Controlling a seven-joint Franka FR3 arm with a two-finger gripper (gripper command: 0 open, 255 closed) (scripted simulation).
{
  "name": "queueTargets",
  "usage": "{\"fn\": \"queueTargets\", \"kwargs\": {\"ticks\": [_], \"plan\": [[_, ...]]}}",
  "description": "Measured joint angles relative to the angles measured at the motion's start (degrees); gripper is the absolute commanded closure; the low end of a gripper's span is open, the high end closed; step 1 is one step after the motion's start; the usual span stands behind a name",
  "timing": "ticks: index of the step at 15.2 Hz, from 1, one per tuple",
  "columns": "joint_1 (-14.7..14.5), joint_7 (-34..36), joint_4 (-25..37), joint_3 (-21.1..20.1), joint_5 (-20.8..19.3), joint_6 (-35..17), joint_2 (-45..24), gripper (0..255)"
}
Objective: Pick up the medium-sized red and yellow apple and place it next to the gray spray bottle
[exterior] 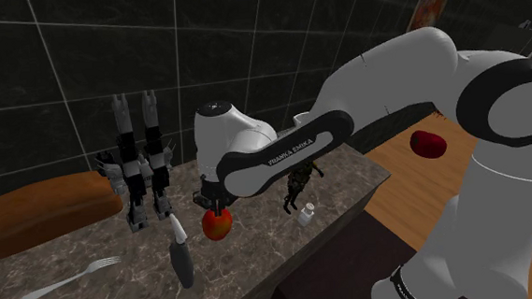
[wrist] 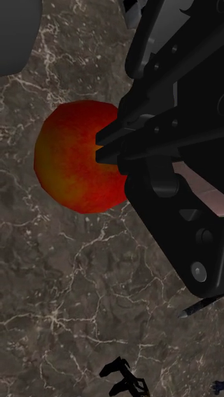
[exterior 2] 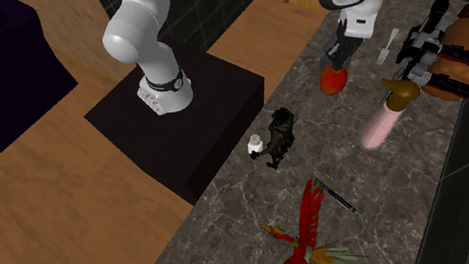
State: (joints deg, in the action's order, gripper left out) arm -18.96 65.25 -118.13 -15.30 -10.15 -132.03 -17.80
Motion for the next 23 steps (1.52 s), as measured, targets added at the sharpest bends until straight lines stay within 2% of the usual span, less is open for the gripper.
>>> {"fn": "queueTargets", "kwargs": {"ticks": [6, 12, 13, 19, 23], "plan": [[-0.50, 1.17, -0.48, 0.65, -1.49, -3.56, -3.23, 255], [-0.54, 1.27, -0.50, 0.76, -1.68, -3.99, -3.64, 255], [-0.54, 1.27, -0.49, 0.76, -1.68, -3.99, -3.64, 0], [-0.54, 1.27, -0.49, 0.76, -1.68, -3.99, -3.64, 0], [-0.16, 0.20, 0.52, -0.16, 0.08, 0.57, 0.14, 0]]}}
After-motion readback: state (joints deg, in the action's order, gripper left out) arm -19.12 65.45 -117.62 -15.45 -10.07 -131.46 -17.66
